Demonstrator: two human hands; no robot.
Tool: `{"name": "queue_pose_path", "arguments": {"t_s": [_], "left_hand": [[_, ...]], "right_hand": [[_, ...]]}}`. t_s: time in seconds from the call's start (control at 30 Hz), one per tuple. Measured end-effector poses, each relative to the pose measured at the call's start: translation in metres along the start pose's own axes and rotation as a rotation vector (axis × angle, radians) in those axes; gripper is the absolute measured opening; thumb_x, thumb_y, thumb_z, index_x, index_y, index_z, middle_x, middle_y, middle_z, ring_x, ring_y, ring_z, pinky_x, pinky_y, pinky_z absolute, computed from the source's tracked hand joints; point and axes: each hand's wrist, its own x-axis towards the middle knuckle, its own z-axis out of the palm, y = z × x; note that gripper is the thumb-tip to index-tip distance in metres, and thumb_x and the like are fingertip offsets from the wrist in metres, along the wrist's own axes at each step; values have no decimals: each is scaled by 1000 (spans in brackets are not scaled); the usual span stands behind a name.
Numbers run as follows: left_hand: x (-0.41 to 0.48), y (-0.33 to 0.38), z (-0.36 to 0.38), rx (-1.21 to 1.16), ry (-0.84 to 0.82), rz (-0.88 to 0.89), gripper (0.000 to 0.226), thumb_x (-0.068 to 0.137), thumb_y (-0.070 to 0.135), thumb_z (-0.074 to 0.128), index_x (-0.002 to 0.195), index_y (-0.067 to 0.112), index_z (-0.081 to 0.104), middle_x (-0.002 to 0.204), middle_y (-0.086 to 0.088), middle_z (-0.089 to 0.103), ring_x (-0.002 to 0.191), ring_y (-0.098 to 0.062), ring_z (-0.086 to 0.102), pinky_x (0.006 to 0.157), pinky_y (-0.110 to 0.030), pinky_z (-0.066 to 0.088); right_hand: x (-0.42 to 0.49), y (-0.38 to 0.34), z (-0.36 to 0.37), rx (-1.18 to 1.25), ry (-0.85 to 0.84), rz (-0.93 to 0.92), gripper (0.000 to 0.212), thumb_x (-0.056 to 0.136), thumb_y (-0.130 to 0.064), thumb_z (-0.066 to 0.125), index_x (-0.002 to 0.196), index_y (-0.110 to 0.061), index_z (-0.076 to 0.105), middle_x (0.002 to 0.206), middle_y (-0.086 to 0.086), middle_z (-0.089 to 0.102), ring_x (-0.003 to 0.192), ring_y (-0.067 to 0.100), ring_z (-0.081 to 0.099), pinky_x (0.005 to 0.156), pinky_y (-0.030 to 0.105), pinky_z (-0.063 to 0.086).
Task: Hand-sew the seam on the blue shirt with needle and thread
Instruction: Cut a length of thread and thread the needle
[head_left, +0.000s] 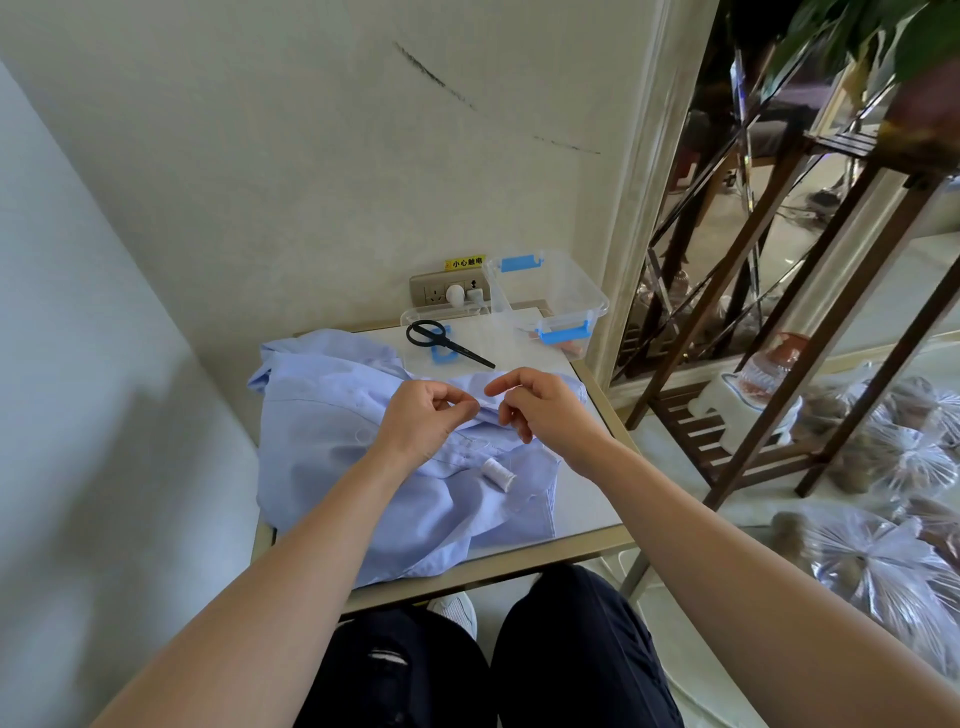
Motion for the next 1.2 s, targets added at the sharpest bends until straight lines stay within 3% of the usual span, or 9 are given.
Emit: {"name": "queue_pose_path", "arguments": {"t_s": [0.23,0.4,0.53,0.63,0.7,0.8,0.9,1.03,1.2], "left_hand": [[-2,-2,0,-13,9,19,6,87,16,70,84,14,75,72,8,68,69,-6,59,68,-17,45],[-1,-5,-1,6,68,22,8,86,17,70,79,16,74,65,1,66,52,2,53,55,-10,41],[0,-7,-1,40,108,18,14,86,18,70,72,21,70,63,1,65,48,2,51,53,-10,38],[1,-11,-2,63,158,10,12,86,20,71,73,21,70,72,-8,70,58,-9,53,62,-22,42],[1,-15,-4,63,193,2,11,86,20,70,75,19,72,67,-6,67,61,-15,54,65,-27,43],[2,-20,-9,87,269,-13,12,86,20,67,78,15,74,51,9,56,53,-7,49,61,-26,39],[7,-23,-10,112,312,-22,14,87,20,65,80,13,74,49,9,53,51,-7,47,59,-26,36],[14,-22,-7,163,314,-3,15,89,20,63,79,13,71,52,8,51,53,-8,47,57,-26,36],[29,-24,-9,187,296,9,12,90,23,63,82,15,69,57,10,51,55,-6,47,56,-23,35]], "right_hand": [[0,3,1,-32,-3,14,31,92,4,39,104,-9,64,73,6,63,51,8,48,51,13,43],[7,16,3,-205,75,8,19,92,-8,54,109,-12,60,102,7,62,71,14,52,66,25,46],[6,27,5,-466,-99,73,37,83,-23,73,112,-12,54,94,1,57,83,17,53,71,27,43],[3,44,18,-673,-214,73,35,77,-28,77,101,-13,56,82,-4,54,78,18,50,61,26,38],[4,54,23,-682,-169,49,21,76,-21,72,88,-11,58,76,-1,54,73,19,47,58,28,35],[11,52,18,-556,-17,10,15,82,-19,65,95,-11,64,78,0,59,71,18,52,55,24,38],[20,48,11,-453,163,-27,10,89,-18,57,98,-15,60,74,1,61,68,17,55,59,28,43],[29,54,8,-481,143,-22,11,88,-22,61,98,-18,59,73,-2,61,76,22,62,70,36,52],[51,55,11,-493,203,-111,7,90,-27,64,91,-21,59,85,-5,60,75,12,54,63,23,41]]}}
